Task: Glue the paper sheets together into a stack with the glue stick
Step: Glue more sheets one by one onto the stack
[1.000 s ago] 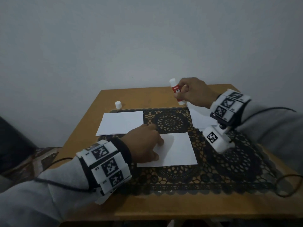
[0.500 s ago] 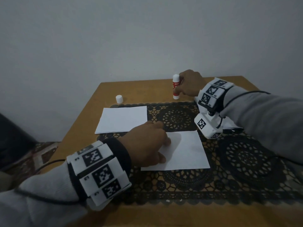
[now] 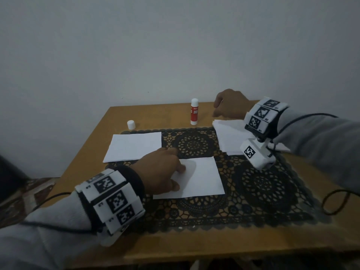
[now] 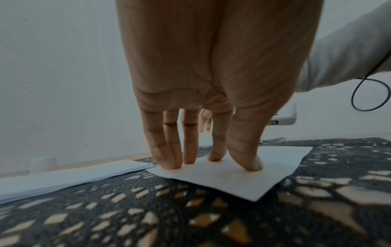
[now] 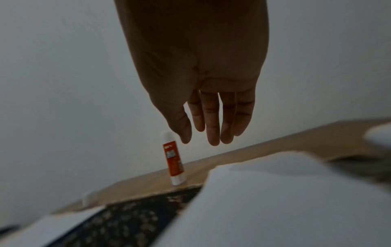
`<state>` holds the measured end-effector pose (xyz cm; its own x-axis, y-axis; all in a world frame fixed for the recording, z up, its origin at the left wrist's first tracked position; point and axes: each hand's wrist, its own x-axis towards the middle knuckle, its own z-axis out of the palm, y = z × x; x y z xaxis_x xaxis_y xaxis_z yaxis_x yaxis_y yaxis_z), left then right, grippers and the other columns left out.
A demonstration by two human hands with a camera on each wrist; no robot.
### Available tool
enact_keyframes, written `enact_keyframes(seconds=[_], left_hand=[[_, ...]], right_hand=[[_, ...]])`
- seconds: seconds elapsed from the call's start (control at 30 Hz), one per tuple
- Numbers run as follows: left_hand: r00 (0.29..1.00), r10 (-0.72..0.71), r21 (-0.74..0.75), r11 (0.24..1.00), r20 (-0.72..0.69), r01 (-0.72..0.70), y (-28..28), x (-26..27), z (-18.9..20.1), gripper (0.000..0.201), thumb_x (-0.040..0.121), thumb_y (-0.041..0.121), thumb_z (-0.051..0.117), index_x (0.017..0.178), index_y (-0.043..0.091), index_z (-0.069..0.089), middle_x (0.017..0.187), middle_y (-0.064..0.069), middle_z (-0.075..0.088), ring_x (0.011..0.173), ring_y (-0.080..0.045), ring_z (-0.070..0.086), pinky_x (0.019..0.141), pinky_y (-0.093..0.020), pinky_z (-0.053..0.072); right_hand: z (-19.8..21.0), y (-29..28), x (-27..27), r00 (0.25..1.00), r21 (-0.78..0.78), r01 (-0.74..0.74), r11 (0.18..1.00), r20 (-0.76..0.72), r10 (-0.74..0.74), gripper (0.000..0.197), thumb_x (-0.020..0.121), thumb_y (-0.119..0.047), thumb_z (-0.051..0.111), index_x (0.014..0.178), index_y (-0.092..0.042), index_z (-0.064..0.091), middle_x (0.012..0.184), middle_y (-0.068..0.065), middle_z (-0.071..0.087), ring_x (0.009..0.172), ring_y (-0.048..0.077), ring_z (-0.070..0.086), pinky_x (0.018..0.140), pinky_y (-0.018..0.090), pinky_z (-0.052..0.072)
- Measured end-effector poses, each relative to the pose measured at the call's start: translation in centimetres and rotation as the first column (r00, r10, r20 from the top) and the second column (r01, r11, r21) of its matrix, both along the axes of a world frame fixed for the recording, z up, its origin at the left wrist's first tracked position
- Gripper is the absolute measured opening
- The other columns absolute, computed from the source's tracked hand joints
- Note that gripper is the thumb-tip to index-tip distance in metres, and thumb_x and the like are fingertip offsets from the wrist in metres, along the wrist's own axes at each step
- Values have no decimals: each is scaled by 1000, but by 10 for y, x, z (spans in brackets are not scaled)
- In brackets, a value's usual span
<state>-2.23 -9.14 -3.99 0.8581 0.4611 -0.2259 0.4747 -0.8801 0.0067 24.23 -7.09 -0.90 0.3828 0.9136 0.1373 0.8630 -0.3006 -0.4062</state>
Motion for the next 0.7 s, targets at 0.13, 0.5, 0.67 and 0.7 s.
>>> enact_keyframes(seconds=[0.13,0.5,0.67,0.7], left_hand=[[1000,6,24,1000,-1,-6,-3,0,1,54,88,40,63,138,29,48,124,2,43,114,-17,42,85,-20,31],[1000,31,37,999,2,-31,-10,1,2,53,88,38,64,138,29,49,121,4,44,113,-14,44,84,-17,30],[999,33,39,999,6,-34,-9,1,0,53,88,39,63,138,29,49,119,5,43,113,-14,43,83,-17,29],[999,33,39,999,7,-33,-8,1,0,53,88,39,63,138,29,48,116,6,42,112,-14,42,83,-17,29]], right_hand=[[5,-51,27,967,-95,-19,995,251,42,14,81,-15,69,93,-10,66,101,9,67,85,22,57,75,32,48],[0,-157,67,679,-617,98,781,615,400,48,95,-41,51,137,-19,42,123,6,59,108,22,58,82,31,47],[-9,-159,76,713,-690,111,716,557,426,42,97,-34,46,135,-19,41,123,7,57,109,22,57,89,32,49],[-10,-158,77,728,-690,105,716,543,418,40,98,-32,45,135,-19,41,124,7,57,109,21,56,89,31,48]])
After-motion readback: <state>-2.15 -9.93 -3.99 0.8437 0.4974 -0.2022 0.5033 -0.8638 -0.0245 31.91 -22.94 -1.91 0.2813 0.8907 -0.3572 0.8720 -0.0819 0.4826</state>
